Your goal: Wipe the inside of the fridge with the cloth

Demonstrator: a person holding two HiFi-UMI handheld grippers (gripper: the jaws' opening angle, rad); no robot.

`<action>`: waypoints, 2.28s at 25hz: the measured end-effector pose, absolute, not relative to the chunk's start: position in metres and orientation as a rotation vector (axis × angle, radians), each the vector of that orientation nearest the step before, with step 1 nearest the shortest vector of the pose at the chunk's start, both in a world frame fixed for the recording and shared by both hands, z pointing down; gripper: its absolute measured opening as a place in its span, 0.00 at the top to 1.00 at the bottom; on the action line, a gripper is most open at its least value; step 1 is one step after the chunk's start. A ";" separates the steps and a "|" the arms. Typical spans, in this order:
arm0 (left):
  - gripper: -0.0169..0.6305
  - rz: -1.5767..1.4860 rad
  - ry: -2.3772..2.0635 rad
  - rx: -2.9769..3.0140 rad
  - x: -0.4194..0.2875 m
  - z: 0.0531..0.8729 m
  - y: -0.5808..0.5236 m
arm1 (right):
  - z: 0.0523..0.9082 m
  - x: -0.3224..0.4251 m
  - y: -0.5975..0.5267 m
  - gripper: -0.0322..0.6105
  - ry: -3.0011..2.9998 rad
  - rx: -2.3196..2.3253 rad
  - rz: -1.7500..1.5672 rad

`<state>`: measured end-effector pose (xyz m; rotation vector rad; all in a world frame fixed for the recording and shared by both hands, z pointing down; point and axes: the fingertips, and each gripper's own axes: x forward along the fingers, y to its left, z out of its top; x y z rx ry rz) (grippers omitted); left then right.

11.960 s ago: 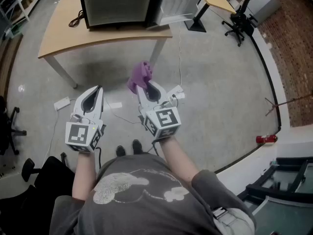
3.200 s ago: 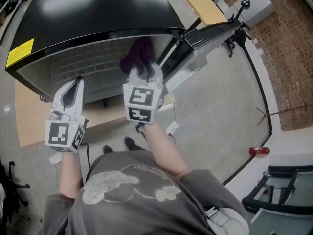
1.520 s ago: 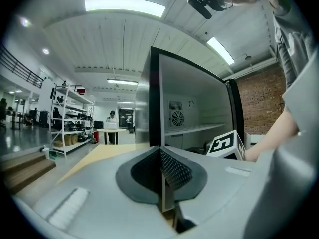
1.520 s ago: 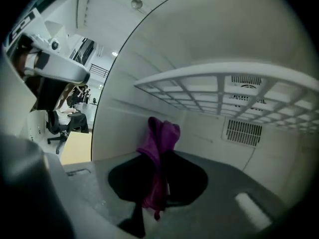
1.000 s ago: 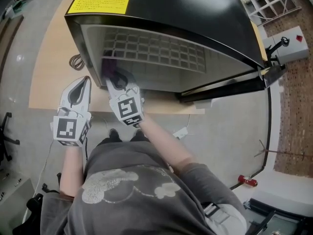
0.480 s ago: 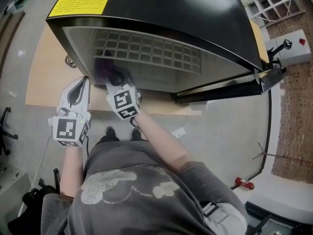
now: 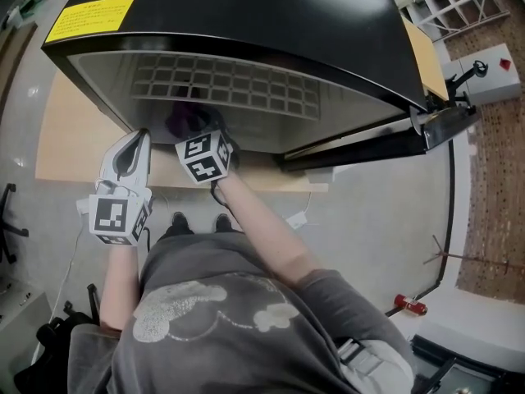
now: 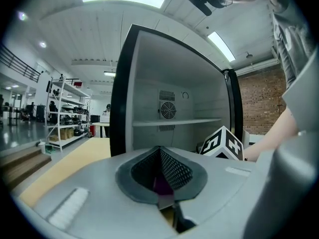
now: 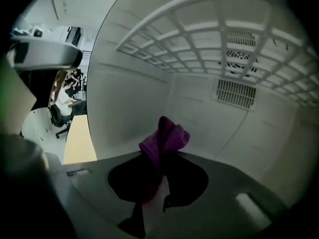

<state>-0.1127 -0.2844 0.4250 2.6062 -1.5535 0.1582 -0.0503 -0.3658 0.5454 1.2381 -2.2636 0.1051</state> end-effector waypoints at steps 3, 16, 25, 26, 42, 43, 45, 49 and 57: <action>0.95 0.159 -1.535 2.618 -0.100 0.425 -0.286 | 0.551 -0.020 -0.366 0.88 -2.205 1.289 0.145; 0.95 0.174 -1.374 2.708 -0.034 0.427 -0.285 | 0.560 0.126 -0.343 0.88 -1.887 1.645 0.259; 0.95 0.174 -1.291 2.758 -0.017 0.422 -0.278 | 0.501 0.147 -0.337 0.88 -1.883 1.940 0.130; 0.95 0.174 -1.286 2.761 -0.018 0.420 -0.276 | 0.495 0.149 -0.336 0.88 -1.872 1.963 0.136; 0.95 0.174 -1.250 2.772 -0.003 0.413 -0.256 | 0.461 0.156 -0.242 0.88 -1.976 2.044 0.322; 0.95 0.177 -1.262 2.769 -0.002 0.412 -0.254 | 0.458 0.150 -0.239 0.88 -2.030 2.018 0.308; 0.95 0.186 -1.301 2.762 0.001 0.410 -0.249 | 0.450 0.138 -0.234 0.88 -2.144 1.947 0.255; 0.95 0.222 -1.378 2.752 0.008 0.404 -0.227 | 0.443 0.115 -0.223 0.88 -2.324 1.780 0.170; 0.95 0.222 -1.438 2.703 0.009 0.390 -0.184 | 0.442 0.106 -0.201 0.88 -2.431 1.649 0.089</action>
